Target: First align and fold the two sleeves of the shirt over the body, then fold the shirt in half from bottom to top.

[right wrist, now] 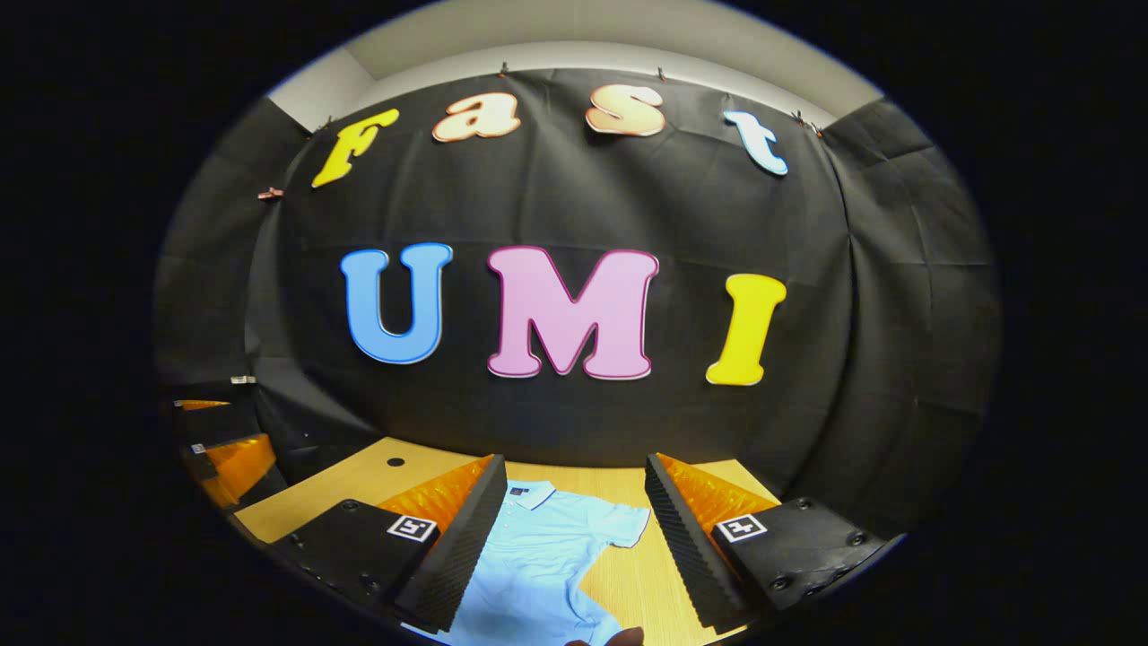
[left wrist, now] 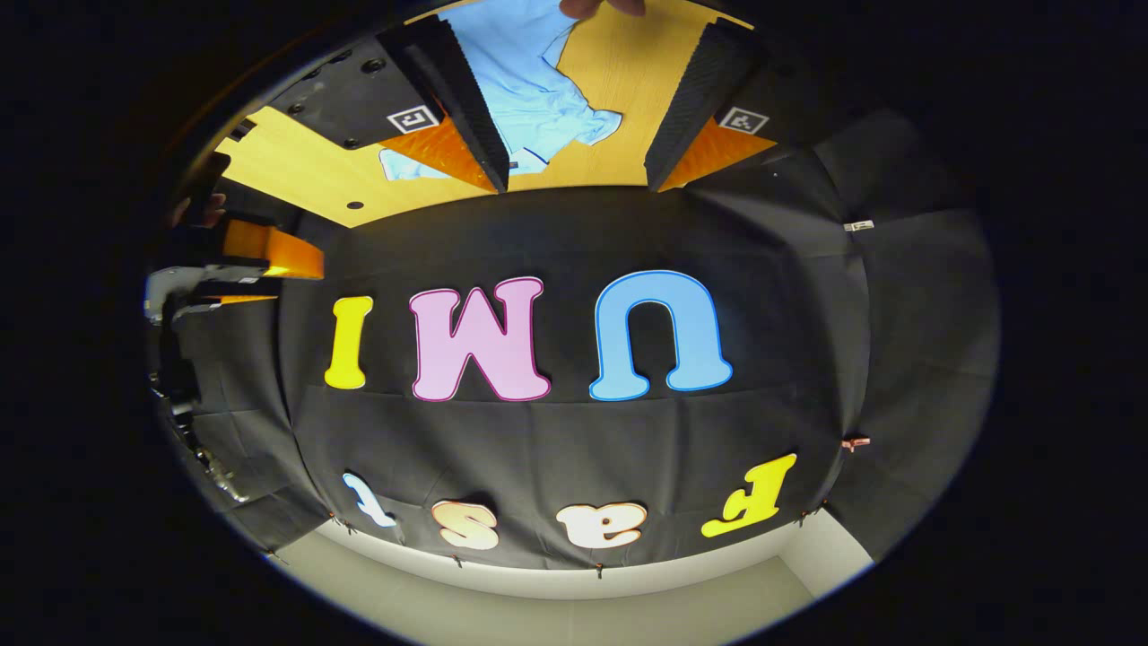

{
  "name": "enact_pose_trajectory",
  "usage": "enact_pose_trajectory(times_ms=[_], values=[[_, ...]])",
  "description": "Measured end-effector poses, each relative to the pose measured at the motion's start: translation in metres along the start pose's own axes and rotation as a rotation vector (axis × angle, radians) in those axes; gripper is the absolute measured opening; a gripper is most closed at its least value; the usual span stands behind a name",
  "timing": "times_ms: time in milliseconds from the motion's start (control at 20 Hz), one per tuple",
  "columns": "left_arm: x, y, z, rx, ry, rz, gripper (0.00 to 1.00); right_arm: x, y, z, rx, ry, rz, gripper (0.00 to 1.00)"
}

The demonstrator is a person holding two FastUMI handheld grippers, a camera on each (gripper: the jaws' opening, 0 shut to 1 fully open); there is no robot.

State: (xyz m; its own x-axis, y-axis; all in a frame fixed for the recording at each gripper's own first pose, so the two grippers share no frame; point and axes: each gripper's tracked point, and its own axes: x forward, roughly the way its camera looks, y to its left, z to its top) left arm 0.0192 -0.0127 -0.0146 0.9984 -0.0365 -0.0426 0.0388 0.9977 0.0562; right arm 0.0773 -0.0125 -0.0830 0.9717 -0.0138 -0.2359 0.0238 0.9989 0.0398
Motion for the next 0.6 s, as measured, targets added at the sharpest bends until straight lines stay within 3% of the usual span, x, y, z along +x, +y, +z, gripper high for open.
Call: enact_pose_trajectory(times_ms=[200,400,600], values=[[0.001,-0.007,-0.004,0.013,0.013,-0.013,0.96,0.077,-0.037,-0.070,-0.005,0.202,-0.053,0.97],[0.002,-0.009,-0.012,0.017,0.041,-0.010,0.96,0.140,-0.060,-0.152,0.109,0.422,-0.082,0.97],[0.006,-0.010,-0.026,0.016,0.089,0.014,0.96,0.198,-0.083,-0.219,0.109,0.550,-0.136,0.98]])
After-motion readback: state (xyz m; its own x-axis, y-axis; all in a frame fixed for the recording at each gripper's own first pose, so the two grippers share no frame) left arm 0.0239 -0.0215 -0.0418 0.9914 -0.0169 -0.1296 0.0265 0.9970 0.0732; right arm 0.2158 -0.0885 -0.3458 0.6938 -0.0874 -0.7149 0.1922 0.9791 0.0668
